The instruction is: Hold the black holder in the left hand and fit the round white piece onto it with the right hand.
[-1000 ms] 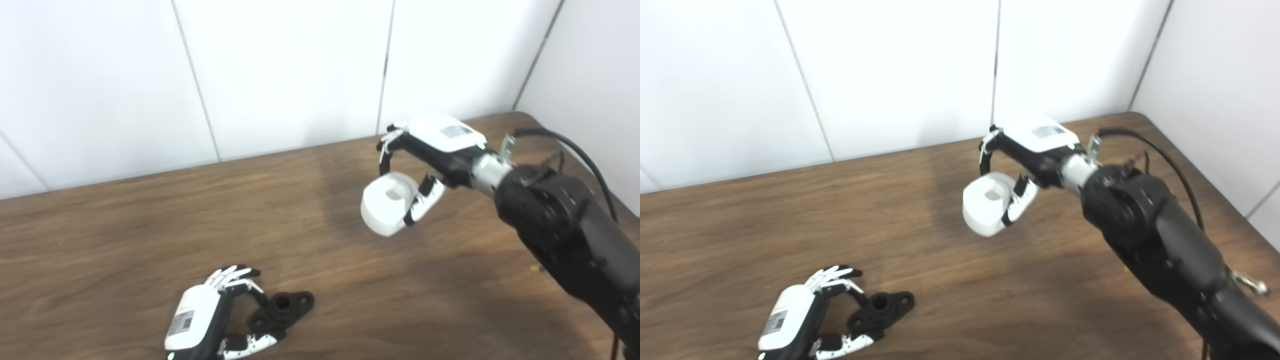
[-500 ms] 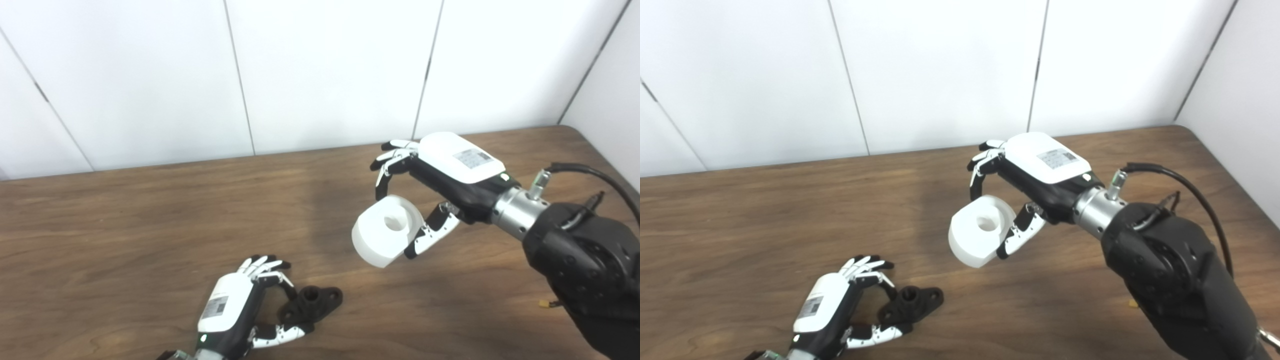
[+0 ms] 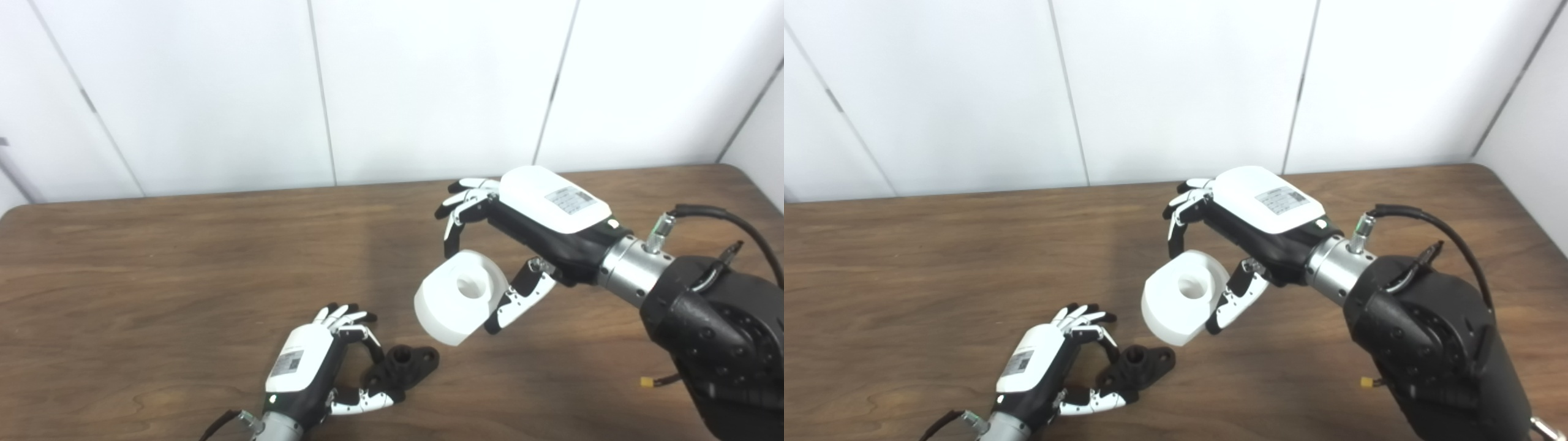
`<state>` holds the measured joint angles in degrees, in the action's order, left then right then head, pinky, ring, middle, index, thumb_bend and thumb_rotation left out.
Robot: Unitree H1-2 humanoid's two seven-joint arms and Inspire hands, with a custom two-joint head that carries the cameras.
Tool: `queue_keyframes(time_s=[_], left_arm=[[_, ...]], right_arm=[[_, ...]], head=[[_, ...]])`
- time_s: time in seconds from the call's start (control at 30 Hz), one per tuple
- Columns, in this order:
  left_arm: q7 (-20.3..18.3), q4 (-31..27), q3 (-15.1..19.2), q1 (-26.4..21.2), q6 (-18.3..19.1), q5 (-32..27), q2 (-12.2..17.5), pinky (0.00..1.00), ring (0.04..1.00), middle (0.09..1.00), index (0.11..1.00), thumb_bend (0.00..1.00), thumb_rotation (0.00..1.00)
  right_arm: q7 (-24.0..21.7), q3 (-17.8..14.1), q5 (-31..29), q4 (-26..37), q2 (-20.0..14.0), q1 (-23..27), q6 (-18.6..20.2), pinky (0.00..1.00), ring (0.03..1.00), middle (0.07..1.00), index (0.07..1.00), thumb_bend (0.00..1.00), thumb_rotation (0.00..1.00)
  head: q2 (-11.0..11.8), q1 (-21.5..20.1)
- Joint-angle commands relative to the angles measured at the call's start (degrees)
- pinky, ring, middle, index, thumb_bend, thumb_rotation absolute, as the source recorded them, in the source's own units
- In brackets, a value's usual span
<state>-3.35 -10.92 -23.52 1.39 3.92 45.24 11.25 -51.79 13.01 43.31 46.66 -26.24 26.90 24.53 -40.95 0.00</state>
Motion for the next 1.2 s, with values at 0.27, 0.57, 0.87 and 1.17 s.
queue_keyframes(time_s=[0.27, 0.57, 0.87, 1.17], left_arm=[[-4.2, 0.5, -2.5, 0.6, 3.2, 2.6, -0.1, 0.98, 0.926, 0.834, 0.489, 0.52, 0.06], [-4.5, -0.1, -2.9, 0.2, 3.9, 2.8, -0.2, 0.98, 0.924, 0.829, 0.489, 0.52, 0.06], [-4.7, -0.4, -3.0, -0.2, 4.6, 2.6, -0.3, 0.97, 0.921, 0.828, 0.489, 0.52, 0.06], [-5.3, -0.9, -3.1, -0.4, 5.3, 2.7, -0.4, 0.98, 0.926, 0.830, 0.489, 0.52, 0.06]], right_arm=[[0.8, 1.8, 0.7, -2.0, 3.4, 3.1, -2.1, 0.74, 0.910, 0.794, 0.481, 0.52, 0.13], [2.5, 4.6, 2.0, -6.5, 5.4, 2.7, -5.9, 0.76, 0.901, 0.787, 0.481, 0.53, 0.13], [2.7, 5.4, 2.9, -8.9, 6.6, 2.3, -7.9, 0.77, 0.898, 0.790, 0.481, 0.53, 0.14], [2.8, 5.5, 3.2, -10.4, 7.4, 2.3, -8.9, 0.78, 0.900, 0.789, 0.481, 0.53, 0.14]], head=[[-1.5, -0.1], [-3.2, -0.3], [-4.8, -0.7], [-5.5, -0.9]])
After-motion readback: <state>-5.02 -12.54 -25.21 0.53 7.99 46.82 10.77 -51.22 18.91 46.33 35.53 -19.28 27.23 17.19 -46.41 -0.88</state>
